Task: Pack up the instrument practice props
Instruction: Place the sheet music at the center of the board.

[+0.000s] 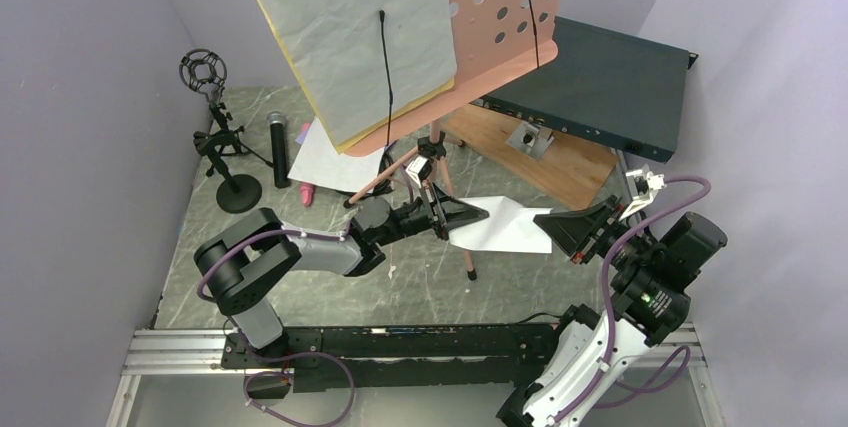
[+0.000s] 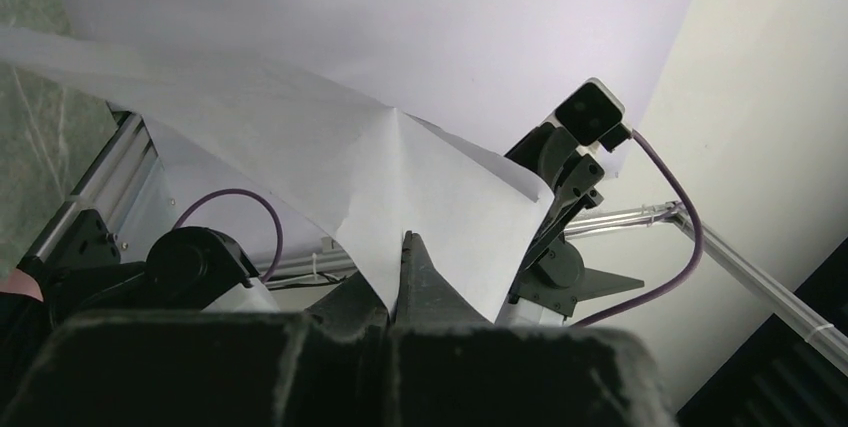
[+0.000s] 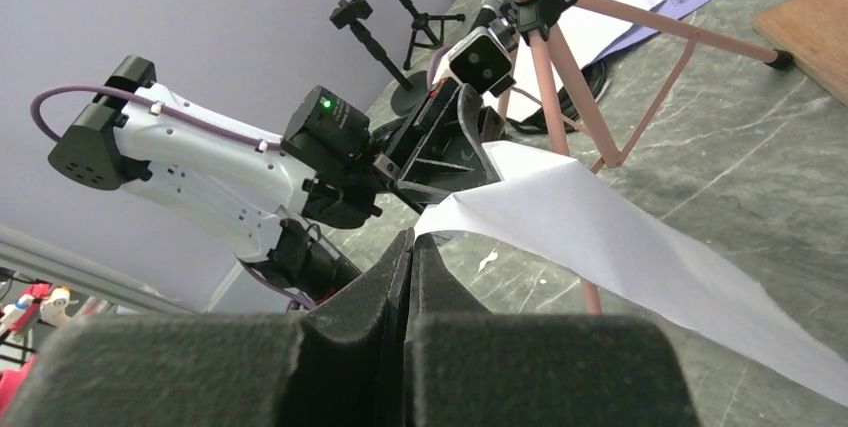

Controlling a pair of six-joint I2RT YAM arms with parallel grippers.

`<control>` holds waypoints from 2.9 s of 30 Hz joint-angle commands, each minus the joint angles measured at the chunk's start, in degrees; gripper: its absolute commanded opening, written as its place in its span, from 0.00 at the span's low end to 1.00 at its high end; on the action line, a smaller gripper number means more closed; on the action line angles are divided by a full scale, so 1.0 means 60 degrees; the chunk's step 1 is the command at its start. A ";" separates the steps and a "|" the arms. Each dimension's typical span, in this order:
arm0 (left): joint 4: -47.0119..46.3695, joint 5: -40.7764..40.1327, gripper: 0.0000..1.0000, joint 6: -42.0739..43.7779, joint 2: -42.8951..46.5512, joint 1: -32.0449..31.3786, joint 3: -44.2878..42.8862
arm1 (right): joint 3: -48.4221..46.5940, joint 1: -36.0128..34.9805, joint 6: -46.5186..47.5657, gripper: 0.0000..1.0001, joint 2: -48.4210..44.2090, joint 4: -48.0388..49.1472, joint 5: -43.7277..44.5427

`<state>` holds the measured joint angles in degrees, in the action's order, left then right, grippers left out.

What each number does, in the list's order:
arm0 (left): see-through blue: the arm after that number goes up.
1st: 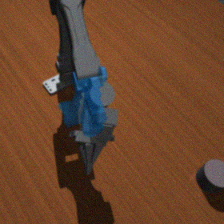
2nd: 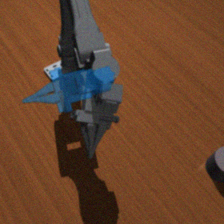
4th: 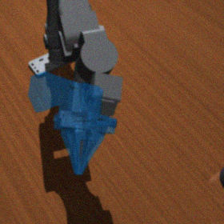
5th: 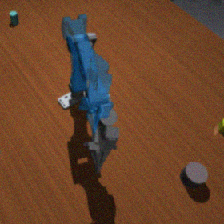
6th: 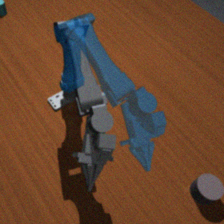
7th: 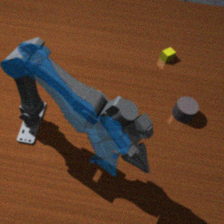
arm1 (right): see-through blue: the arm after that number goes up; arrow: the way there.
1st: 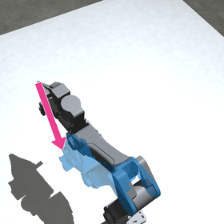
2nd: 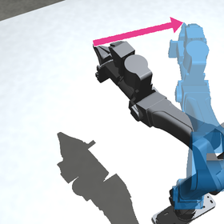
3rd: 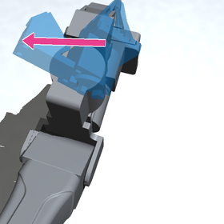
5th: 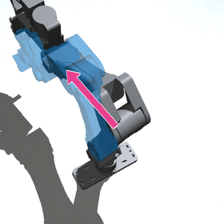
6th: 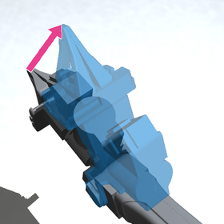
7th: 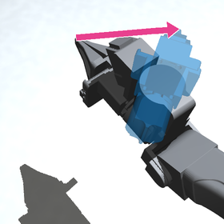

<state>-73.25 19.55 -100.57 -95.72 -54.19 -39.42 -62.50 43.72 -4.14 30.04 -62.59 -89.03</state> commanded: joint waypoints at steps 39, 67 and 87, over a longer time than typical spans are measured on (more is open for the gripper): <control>2.0746 -0.7656 0.00 1.2941 0.7001 0.2051 -0.3577 | 0.3504 -0.0092 0.2382 0.94 0.1589 0.5657 0.0929; 1.5929 0.0918 0.00 1.2486 -0.0489 0.9705 -0.7118 | 0.3982 -0.0640 0.2580 0.99 -0.0025 0.5713 0.1782; 1.6609 0.0048 0.75 1.2408 -0.1085 1.0223 -0.8336 | 0.4122 -0.0896 0.2610 0.99 -0.0081 0.5866 0.2189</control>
<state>30.48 21.15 -25.41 -112.03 6.17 -93.17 -37.80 38.79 10.35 30.15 -29.41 -76.40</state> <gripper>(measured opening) 0.679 0.991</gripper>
